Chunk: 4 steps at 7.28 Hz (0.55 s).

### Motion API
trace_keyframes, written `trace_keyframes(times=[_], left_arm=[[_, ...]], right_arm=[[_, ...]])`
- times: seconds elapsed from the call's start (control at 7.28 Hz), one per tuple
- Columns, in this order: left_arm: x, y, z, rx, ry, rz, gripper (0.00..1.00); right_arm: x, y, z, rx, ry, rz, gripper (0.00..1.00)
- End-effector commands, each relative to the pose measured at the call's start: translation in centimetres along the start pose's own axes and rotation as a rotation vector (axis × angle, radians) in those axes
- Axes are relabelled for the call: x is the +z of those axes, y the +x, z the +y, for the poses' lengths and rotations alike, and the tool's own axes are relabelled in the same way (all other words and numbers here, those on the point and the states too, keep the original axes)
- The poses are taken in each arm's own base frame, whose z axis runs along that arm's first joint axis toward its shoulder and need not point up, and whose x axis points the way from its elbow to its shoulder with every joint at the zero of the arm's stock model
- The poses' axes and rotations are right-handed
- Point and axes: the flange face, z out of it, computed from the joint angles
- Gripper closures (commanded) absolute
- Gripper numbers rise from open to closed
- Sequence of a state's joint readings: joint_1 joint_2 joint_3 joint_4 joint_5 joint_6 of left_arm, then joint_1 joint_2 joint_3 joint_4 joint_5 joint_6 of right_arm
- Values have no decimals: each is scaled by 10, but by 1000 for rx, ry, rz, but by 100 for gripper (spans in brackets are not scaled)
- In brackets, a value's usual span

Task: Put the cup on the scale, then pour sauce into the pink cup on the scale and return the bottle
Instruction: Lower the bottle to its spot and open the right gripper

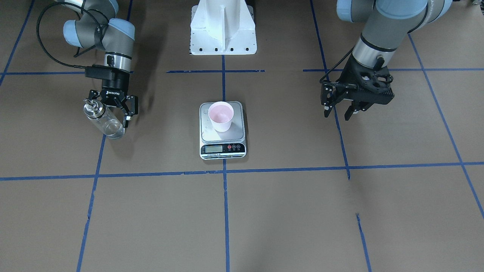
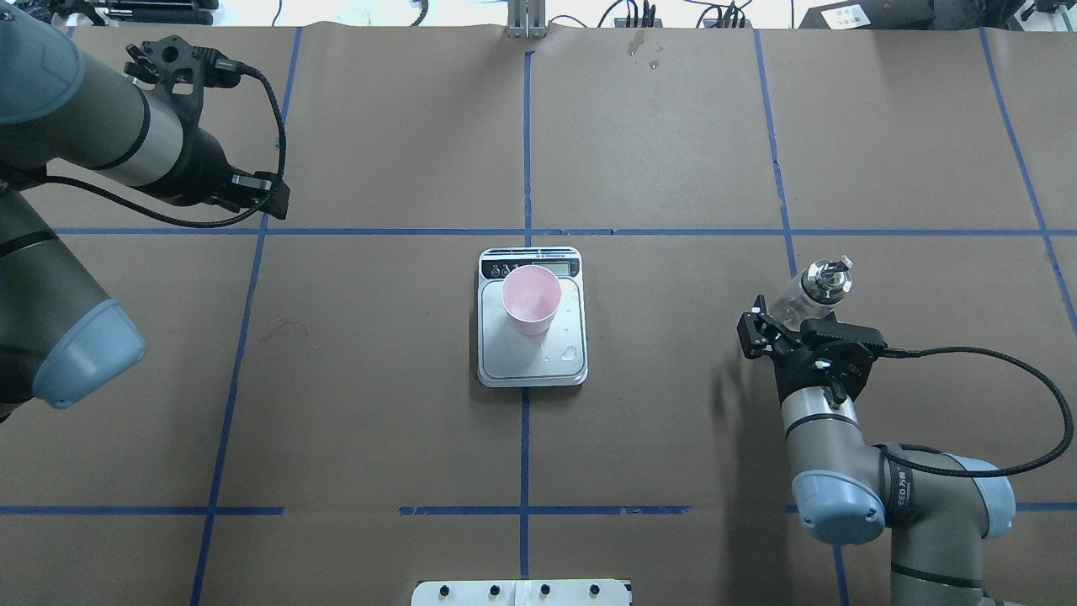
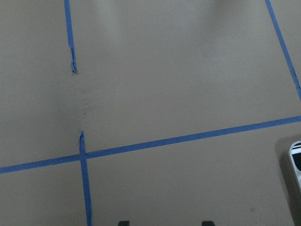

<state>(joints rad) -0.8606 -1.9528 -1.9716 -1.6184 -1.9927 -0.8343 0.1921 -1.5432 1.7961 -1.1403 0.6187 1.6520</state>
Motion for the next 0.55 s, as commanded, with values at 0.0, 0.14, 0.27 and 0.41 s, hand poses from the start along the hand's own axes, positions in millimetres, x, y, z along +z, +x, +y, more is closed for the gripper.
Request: trace_keyframes(times=[0.0, 0.14, 0.27, 0.41], left_arm=[[0, 0, 0, 0, 1, 1, 39], [0, 0, 0, 0, 1, 1, 39], [1, 0, 0, 0, -1, -1, 39], [1, 0, 0, 1, 0, 0, 39]], right_arm=[[-25, 17, 9, -36, -28, -27, 0], [-38, 24, 13, -51, -38, -42, 0], [-48, 30, 22, -73, -56, -54, 0], [-65, 33, 12, -67, -82, -76, 0]])
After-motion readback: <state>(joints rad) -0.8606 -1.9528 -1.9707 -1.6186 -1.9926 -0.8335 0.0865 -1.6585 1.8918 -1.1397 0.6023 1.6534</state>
